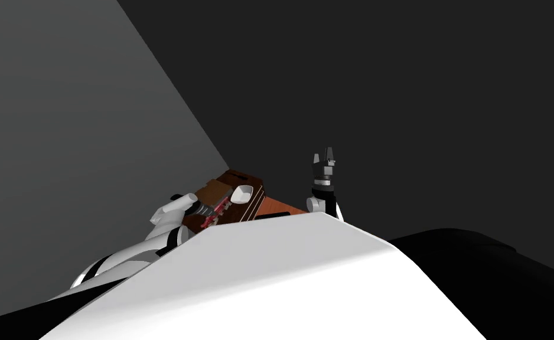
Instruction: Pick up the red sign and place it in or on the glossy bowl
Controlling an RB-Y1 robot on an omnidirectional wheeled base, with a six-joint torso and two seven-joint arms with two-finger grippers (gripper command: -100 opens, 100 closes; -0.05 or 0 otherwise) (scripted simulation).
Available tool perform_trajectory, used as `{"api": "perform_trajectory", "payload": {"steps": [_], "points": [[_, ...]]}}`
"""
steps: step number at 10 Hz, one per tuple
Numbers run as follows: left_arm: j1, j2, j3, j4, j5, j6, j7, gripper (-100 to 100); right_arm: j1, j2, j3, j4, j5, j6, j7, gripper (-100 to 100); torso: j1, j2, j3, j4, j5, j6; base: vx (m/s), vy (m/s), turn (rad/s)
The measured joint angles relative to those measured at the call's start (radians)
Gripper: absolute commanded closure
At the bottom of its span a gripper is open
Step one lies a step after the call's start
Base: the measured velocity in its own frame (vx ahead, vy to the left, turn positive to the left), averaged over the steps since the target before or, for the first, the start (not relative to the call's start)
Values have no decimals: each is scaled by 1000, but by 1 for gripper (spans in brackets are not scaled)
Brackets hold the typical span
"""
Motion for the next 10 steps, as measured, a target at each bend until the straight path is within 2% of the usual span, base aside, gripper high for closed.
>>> {"api": "perform_trajectory", "payload": {"steps": [1, 2, 4, 7, 8, 10], "points": [[-2, 0, -1, 6, 0, 0, -2, 0, 0, 0, 0, 0, 0, 0, 0, 0, 0, 5, 3, 1, 0, 0, 12, 2, 0], [-2, 0, -1, 5, 0, 0, -1, -100, 0, 0, 0, 0, 0, 0, 0, 0, -1, 8, 5, 2, 0, 0, -34, 61, -164], [-5, -21, -2, 15, -17, -23, 35, -100, -1, 0, 0, 0, 0, 0, 0, 0, 5, 14, 8, 3, 1, 0, -73, 97, -159], [-38, -29, -4, 94, -32, -78, 61, -100, -1, 0, 0, 0, 0, 0, 0, 0, 1, 17, 10, 4, 0, 0, -79, 34, -104], [-39, -30, -4, 97, -33, -83, 64, 100, 0, 0, 0, 0, 0, 0, 0, 0, 1, 14, 9, 3, 0, -1, -8, 4, 7], [-39, -30, -3, 96, -33, -83, 64, 100, 0, 0, 0, 0, 0, 0, 0, 0, 1, 10, 6, 2, 1, -1, -3, -1, 0]]}}
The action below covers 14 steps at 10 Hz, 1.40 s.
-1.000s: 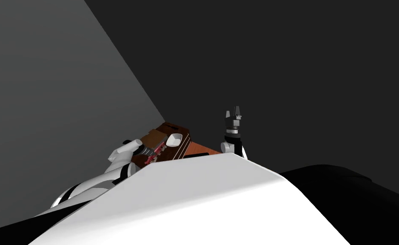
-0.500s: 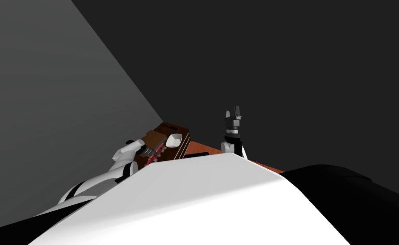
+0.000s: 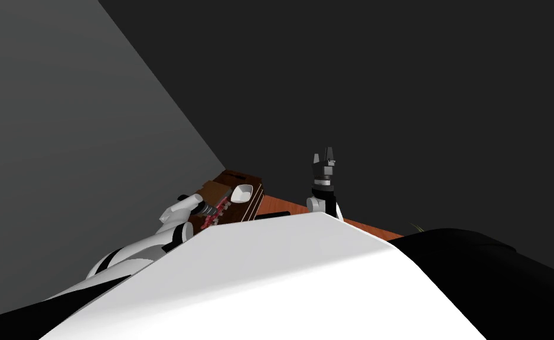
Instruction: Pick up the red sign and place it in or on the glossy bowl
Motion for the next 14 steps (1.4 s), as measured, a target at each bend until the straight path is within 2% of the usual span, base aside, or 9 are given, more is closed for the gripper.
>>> {"api": "perform_trajectory", "payload": {"steps": [2, 3, 4, 8, 9, 10, 11, 12, 14], "points": [[0, 0, 0, 0, 0, 0, -1, 100, 0, 0, 0, 0, 0, 0, 0, 0, 0, -1, 0, 0, 0, 0, 0, 0, 0], [1, -1, 0, 1, 0, 1, -1, 0, 0, 0, 0, 0, 0, 0, 0, 0, -1, -1, 0, 0, -1, 0, 0, 0, 0], [0, -1, 0, 1, 0, 1, -1, 100, 0, 0, 0, 0, 0, 0, 0, 0, -1, -1, 0, 0, -1, 0, 55, -21, 153], [33, 25, 2, -76, 27, 67, -53, 100, 0, 0, 0, 0, 0, 0, 0, 0, -9, -7, -3, 0, -4, -1, 94, -80, 167], [34, 26, 3, -79, 28, 72, -56, 0, 0, 0, 0, 0, 0, 0, 0, 0, -7, -4, -2, 0, -4, 0, 9, -9, -7], [33, 25, 2, -78, 28, 72, -56, 100, 0, 0, 0, 0, 0, 0, 0, 0, -5, -2, 0, 1, -3, 0, -66, -51, -61], [49, 22, 10, -158, 26, 100, -38, 100, 0, 0, 0, 0, 0, 0, 0, 0, -7, 3, 3, 3, -5, 1, -93, -59, -47], [38, 32, 15, -173, 29, 112, -32, 100, 0, 0, 0, 0, 0, 0, 0, 0, -9, 6, 5, 4, -6, 0, -55, -30, 5], [14, 45, 16, -128, 30, 91, -47, 100, 0, 0, 0, 0, 0, 0, 0, 0, -6, 4, 4, 3, -6, 0, -46, -7, -33]]}}
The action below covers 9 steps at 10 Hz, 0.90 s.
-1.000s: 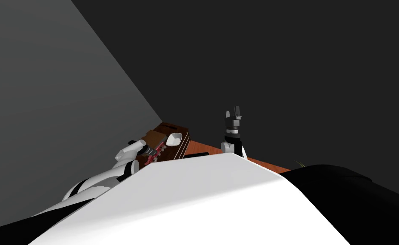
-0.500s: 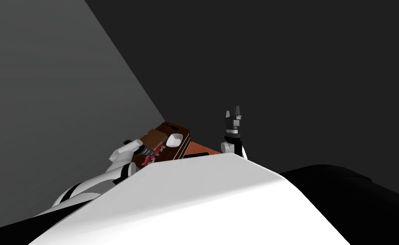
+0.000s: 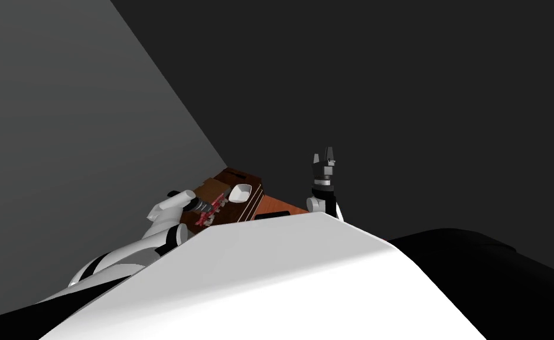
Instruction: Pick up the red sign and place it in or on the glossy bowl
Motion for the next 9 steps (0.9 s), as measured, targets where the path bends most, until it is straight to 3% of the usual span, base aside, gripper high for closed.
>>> {"api": "perform_trajectory", "payload": {"steps": [3, 9], "points": [[-23, 12, 15, -45, -1, 23, 9, 100, 0, 0, 0, 0, 0, 0, 0, 0, -2, 5, 4, 2, -2, 1, -101, -4, -50], [-35, 7, 63, -180, -4, 98, 37, 100, 0, 0, 0, 0, 0, 0, 0, 0, 1, 10, 7, 4, -4, 0, -142, 49, -76]]}}
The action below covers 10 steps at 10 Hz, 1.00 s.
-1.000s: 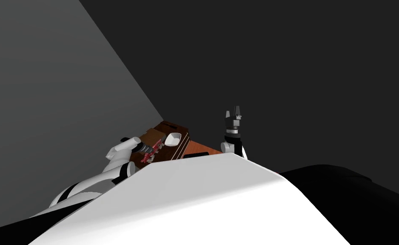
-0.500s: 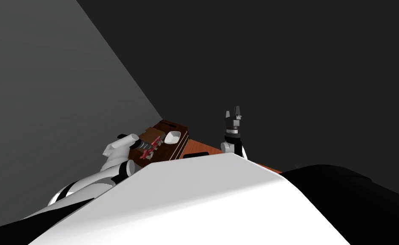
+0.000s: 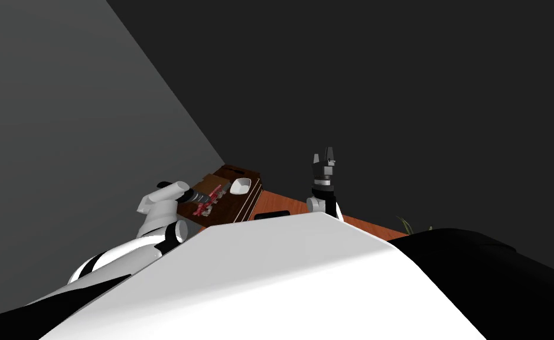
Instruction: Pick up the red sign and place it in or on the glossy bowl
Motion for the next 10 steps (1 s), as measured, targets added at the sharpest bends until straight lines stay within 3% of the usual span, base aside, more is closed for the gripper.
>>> {"api": "perform_trajectory", "payload": {"steps": [4, 10], "points": [[-10, -3, 29, -72, -7, 56, 23, 100, 0, 0, 0, 0, 0, 0, 0, 0, -2, -1, -1, 0, -1, 0, -101, 53, -56], [-4, 7, 63, -183, -3, 154, 62, 100, 0, 0, 0, 0, 0, 0, 0, 0, -7, -6, -3, 0, -2, -1, -41, 5, -46]]}}
